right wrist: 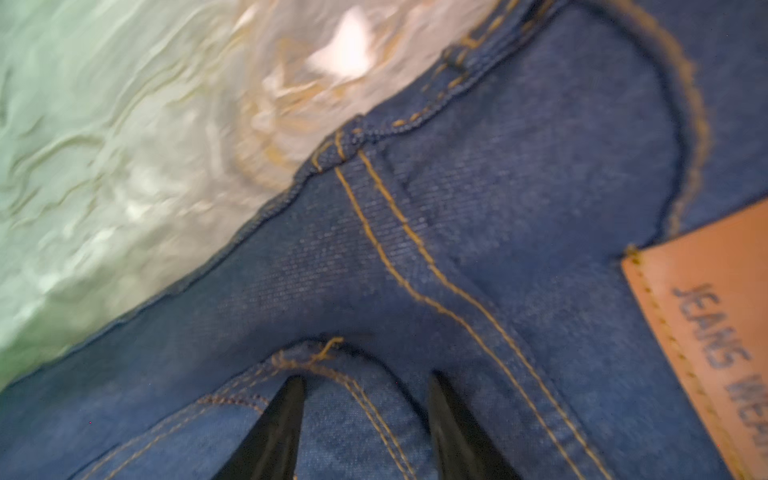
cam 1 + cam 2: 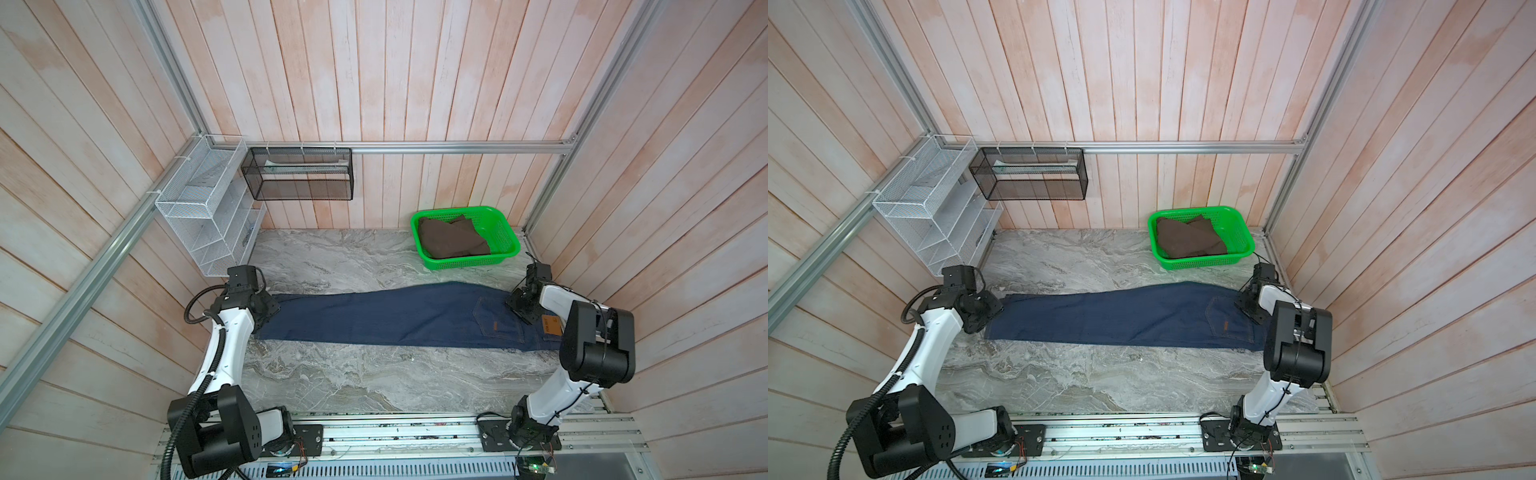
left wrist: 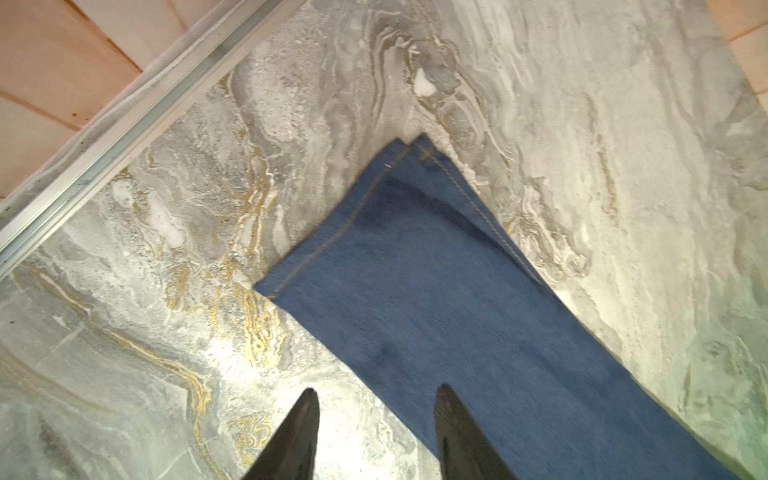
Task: Fold and stack the trousers
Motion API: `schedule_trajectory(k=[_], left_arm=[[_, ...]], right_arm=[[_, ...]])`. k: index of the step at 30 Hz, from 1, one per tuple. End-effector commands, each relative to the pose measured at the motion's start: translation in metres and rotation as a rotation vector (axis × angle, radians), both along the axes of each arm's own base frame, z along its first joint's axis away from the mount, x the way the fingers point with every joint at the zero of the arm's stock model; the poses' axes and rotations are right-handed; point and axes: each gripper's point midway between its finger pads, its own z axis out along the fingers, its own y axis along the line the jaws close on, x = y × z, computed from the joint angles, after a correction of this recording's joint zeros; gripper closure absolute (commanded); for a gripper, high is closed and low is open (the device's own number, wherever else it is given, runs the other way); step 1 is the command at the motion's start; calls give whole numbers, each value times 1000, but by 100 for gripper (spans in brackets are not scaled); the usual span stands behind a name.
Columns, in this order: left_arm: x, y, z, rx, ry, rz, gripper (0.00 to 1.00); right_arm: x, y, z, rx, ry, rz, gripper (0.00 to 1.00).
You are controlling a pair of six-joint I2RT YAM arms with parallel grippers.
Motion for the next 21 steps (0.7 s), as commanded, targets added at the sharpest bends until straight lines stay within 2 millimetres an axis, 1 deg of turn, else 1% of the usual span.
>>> schedule_trajectory(k=[1,3,5,10,13,17,19,21], left_arm=[[3,-1,-8,-3,-11,-38,52],[11,0,-9,4,-42,-56,52],[16,2,-14,18,-32,-72,52],[27,7,-32,58,19,-164,49],[31,14,-40,75,41,-195,47],[37,27,-47,64,87,-217,45],[43,30,-43,72,77,-233,44],[50,34,-34,91,56,-244,43]], right_arm=[[-16,8,-2,-2,46,8,48],[-10,21,8,2,22,55,48],[-6,38,16,15,11,106,48],[0,81,30,47,-14,216,48],[-3,104,30,65,-16,268,48],[-12,127,22,95,0,319,48],[-17,134,17,105,13,338,48],[-17,134,17,96,18,347,48]])
